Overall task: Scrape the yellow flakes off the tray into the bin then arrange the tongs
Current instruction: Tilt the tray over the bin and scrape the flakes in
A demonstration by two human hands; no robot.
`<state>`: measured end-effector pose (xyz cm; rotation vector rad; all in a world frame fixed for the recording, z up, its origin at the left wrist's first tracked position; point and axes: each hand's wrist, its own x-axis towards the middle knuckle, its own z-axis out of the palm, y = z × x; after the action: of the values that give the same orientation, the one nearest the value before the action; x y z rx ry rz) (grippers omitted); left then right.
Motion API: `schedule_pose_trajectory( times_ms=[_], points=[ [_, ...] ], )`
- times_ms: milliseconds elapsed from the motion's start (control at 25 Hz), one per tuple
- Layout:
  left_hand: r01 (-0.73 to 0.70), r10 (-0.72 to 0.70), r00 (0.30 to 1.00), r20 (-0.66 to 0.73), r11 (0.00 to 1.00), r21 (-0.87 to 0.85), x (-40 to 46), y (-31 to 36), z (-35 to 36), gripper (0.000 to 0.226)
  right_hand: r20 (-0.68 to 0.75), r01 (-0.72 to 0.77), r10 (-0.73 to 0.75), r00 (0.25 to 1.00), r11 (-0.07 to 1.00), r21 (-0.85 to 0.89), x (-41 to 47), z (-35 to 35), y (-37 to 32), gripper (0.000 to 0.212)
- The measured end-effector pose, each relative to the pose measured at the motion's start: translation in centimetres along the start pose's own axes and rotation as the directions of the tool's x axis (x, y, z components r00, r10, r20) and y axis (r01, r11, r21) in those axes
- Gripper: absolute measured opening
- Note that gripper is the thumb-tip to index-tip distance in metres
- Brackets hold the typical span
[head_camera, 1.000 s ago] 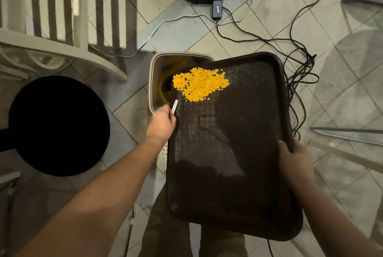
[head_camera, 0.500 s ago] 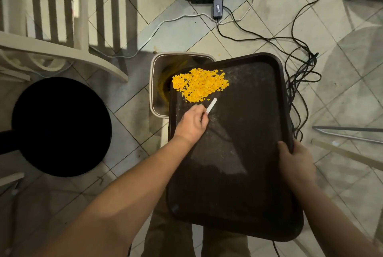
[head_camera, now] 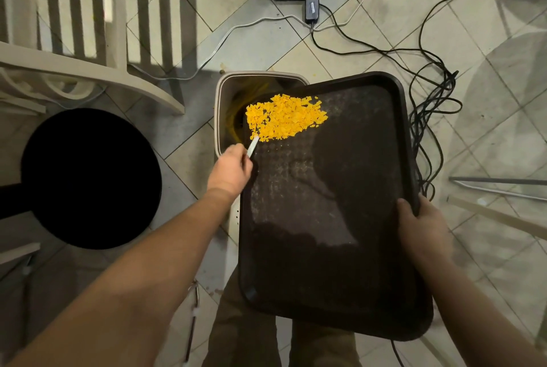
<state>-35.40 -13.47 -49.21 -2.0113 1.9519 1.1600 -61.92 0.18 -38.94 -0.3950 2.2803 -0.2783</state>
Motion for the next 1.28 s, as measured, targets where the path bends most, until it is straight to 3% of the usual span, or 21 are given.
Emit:
schedule_pose_trajectory(
  times_ms=[160, 400, 560, 680, 840, 920, 1040, 1120, 1280],
  points=[
    [-0.098, 0.091, 0.993, 0.07, 0.988, 0.115, -2.4, -0.3, 0.5, 0.011, -0.008, -0.021, 0.021, 1.0, 1.0, -0.003, -0.1, 0.1, -0.3, 0.024],
    [0.078, -0.078, 0.997, 0.004, 0.995, 0.065, -0.5, -0.1, 0.3, 0.012, 0.009, -0.034, 0.034, 0.999, 0.999, 0.005, -0.2, 0.0, -0.2, 0.026],
    [0.063, -0.063, 0.997, -0.039, 0.998, 0.01, -0.4, 1.2, 0.0, 0.011, -0.005, -0.054, 0.054, 0.999, 0.999, -0.006, -0.1, 0.1, -0.1, 0.027],
    [0.014, -0.017, 0.999, 0.044, 0.998, 0.059, -2.1, 0.7, 0.5, 0.012, -0.024, -0.048, 0.048, 0.999, 0.999, -0.013, -0.2, 0.1, -0.1, 0.027],
    [0.101, -0.101, 0.995, 0.005, 0.994, 0.035, -1.4, 0.2, 0.6, 0.011, -0.025, -0.034, 0.034, 0.999, 0.999, -0.007, -0.3, 0.3, 0.0, 0.026],
    [0.029, -0.029, 1.0, 0.008, 0.999, 0.014, -1.5, 0.6, 0.7, 0.011, 0.0, -0.023, 0.023, 1.0, 1.0, 0.016, -0.3, 0.2, 0.2, 0.025],
    [-0.187, 0.186, 0.977, 0.106, 0.982, -0.002, -3.0, 2.1, 1.6, 0.013, 0.007, -0.012, 0.012, 1.0, 1.0, 0.028, -0.5, 0.3, 0.4, 0.024],
    [-0.242, 0.244, 0.961, 0.131, 0.97, -0.027, -3.0, 3.0, 2.2, 0.013, -0.003, -0.014, 0.014, 1.0, 0.999, 0.038, -0.5, 0.4, 0.5, 0.025],
    [-0.068, 0.068, 0.996, 0.059, 0.998, 0.002, -1.2, 3.2, 1.9, 0.012, 0.005, -0.026, 0.026, 1.0, 0.999, 0.043, -0.6, 0.6, 0.7, 0.027]
  ],
)
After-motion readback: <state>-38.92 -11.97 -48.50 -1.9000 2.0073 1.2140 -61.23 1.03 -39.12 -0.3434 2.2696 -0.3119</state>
